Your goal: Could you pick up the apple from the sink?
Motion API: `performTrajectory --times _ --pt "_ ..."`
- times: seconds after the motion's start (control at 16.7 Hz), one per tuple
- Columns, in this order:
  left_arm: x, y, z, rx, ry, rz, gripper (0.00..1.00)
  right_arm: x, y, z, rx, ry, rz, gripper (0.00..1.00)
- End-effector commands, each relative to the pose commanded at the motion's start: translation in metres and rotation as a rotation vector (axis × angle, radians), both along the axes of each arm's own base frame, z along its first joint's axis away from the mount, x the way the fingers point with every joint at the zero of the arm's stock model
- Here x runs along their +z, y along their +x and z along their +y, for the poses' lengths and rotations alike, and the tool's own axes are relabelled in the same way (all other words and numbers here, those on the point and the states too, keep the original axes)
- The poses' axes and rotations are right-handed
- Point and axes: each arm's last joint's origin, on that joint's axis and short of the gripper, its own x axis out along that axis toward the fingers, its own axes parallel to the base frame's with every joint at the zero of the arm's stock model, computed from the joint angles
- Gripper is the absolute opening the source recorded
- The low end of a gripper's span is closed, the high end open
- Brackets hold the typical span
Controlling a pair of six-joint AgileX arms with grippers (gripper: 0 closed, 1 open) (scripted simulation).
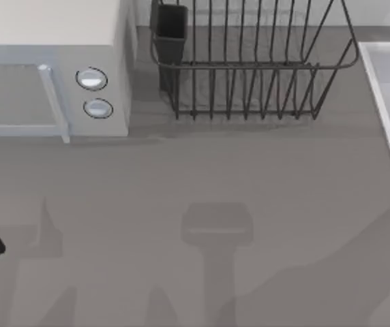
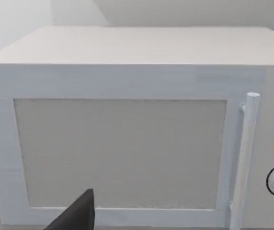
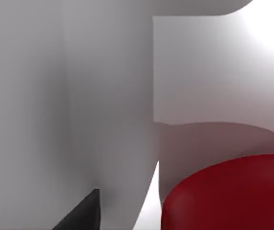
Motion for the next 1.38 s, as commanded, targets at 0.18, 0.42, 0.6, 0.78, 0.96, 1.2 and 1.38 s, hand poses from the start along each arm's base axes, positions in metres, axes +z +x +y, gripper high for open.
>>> performTrajectory --times 0.18,0.42,0.6,0.78,0.96,1.2,1.38 --pt "0.0000 0.0000 0.0000 0.000 0.000 0.000 1.00 -0.0049 -0.0014 0.0005 0.000 0.001 0.004 1.00" --pt "0.0000 0.0000 0.0000 0.000 0.000 0.000 1.00 -0.0049 -0.0014 0.0005 0.000 0.001 0.004 0.85" --pt "0.0000 0.0000 0.0000 0.000 0.000 0.000 1.00 -0.0049 -0.0014 0.0005 0.000 0.001 0.004 0.62" --pt "0.0000 0.0000 0.0000 0.000 0.000 0.000 1.00 -0.0049 -0.0014 0.0005 0.000 0.001 0.004 0.40" --pt "0.0000 0.0000 0.0000 0.000 0.000 0.000 1.00 -0.0049 -0.0014 0.0005 0.000 0.001 0.004 0.17" --pt "0.0000 0.0000 0.0000 0.000 0.000 0.000 1.00 -0.0049 -0.0014 0.0005 0.000 0.001 0.004 0.00" --pt "0.0000 0.0000 0.0000 0.000 0.000 0.000 1.00 -0.0049 -0.0014 0.0005 0.000 0.001 0.004 0.00"
